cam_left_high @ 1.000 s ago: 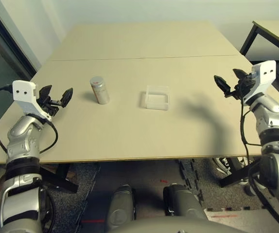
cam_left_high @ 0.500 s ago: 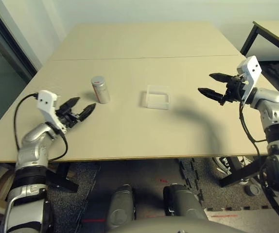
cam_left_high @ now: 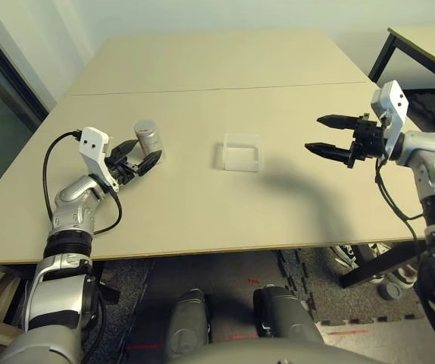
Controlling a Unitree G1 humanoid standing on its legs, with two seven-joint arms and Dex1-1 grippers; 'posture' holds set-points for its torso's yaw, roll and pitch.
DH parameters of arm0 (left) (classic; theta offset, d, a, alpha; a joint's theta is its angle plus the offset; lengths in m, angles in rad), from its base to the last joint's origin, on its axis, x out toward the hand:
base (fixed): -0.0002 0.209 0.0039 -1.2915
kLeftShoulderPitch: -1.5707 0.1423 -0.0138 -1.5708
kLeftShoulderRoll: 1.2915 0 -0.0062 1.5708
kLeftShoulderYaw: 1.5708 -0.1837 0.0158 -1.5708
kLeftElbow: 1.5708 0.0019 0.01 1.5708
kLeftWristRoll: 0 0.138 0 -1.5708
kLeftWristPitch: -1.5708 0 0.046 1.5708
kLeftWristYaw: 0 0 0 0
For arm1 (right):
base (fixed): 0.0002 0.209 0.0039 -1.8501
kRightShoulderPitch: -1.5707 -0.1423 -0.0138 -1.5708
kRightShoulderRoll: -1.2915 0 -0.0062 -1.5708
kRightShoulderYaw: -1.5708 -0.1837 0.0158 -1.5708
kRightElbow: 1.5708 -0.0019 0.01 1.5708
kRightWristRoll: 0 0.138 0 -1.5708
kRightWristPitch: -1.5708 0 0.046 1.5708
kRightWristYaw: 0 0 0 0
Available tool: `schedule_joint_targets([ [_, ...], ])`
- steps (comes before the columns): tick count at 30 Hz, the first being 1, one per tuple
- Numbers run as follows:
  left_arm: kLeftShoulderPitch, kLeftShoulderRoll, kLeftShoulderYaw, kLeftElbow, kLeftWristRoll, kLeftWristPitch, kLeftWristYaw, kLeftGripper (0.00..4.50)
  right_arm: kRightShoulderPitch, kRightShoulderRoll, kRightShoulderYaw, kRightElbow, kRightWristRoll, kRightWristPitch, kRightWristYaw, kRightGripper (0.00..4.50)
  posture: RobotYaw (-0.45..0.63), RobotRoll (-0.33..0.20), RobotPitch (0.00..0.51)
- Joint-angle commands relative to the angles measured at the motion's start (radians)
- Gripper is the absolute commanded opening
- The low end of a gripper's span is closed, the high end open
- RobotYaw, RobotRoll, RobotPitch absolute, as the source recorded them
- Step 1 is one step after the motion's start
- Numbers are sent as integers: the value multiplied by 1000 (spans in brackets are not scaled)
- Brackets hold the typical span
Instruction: Pour the medicine from the bottle into the box.
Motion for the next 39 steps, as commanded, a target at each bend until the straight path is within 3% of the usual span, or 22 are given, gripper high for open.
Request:
schedule_joint_targets([
  [1,-2,2,-2,23,20,-21,5,4448,16,-9,9,-30,10,12,0,4500,-147,0,61],
  [20,41,18,33,-2,11,-21,29,4448,26,18,17,-37,9,12,-15,4500,-141,0,68],
  [39,-148,-17,14,281,67,-115,73,4448,63,7,11,-117,24,52,-32,4500,-184,0,64],
])
